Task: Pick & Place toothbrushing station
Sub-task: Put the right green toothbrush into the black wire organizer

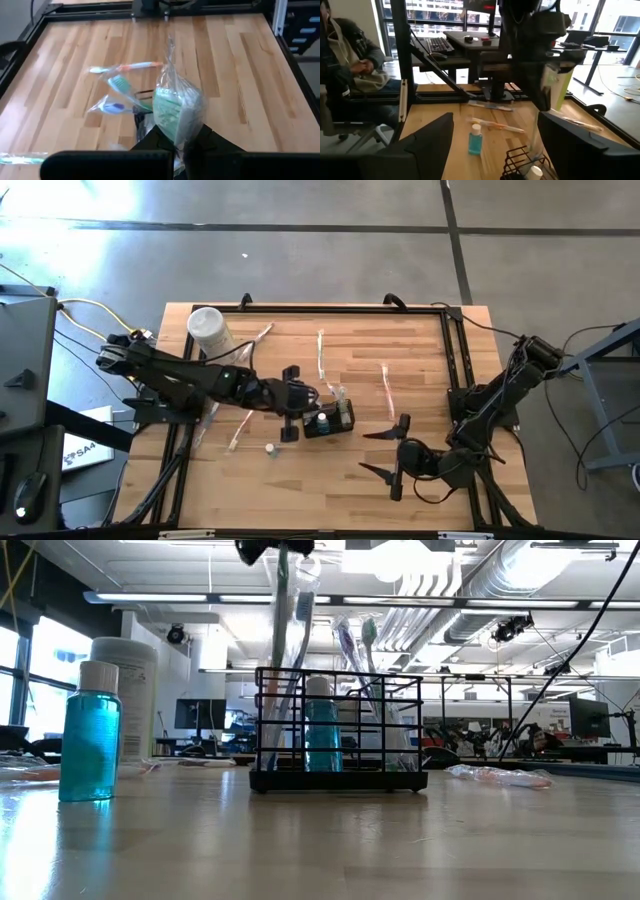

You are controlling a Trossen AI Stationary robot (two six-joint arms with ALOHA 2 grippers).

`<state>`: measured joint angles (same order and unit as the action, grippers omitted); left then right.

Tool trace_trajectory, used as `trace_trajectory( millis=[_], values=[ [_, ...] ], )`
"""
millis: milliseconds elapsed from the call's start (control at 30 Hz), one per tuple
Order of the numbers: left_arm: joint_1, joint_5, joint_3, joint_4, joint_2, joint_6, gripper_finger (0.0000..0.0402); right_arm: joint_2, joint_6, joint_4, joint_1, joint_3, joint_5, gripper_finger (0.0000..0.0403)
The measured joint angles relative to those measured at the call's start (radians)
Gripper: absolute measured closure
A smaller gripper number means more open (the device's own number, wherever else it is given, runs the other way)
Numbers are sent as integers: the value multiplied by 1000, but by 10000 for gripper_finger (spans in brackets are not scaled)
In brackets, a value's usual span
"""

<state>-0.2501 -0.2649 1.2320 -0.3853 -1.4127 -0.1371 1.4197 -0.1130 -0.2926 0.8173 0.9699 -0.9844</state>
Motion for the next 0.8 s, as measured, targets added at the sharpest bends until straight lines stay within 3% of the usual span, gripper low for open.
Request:
trace_trajectory(
  millis=[333,533,800],
  values=[
    [9,20,-180,225,32,-17,396,0,-25,4,-1,0,48,121],
    [50,23,-265,277,43,-56,396,0,-26,4,-2,0,64,121],
    [76,98,-360,405,42,-105,396,0,-25,4,-2,0,64,121]
  ],
)
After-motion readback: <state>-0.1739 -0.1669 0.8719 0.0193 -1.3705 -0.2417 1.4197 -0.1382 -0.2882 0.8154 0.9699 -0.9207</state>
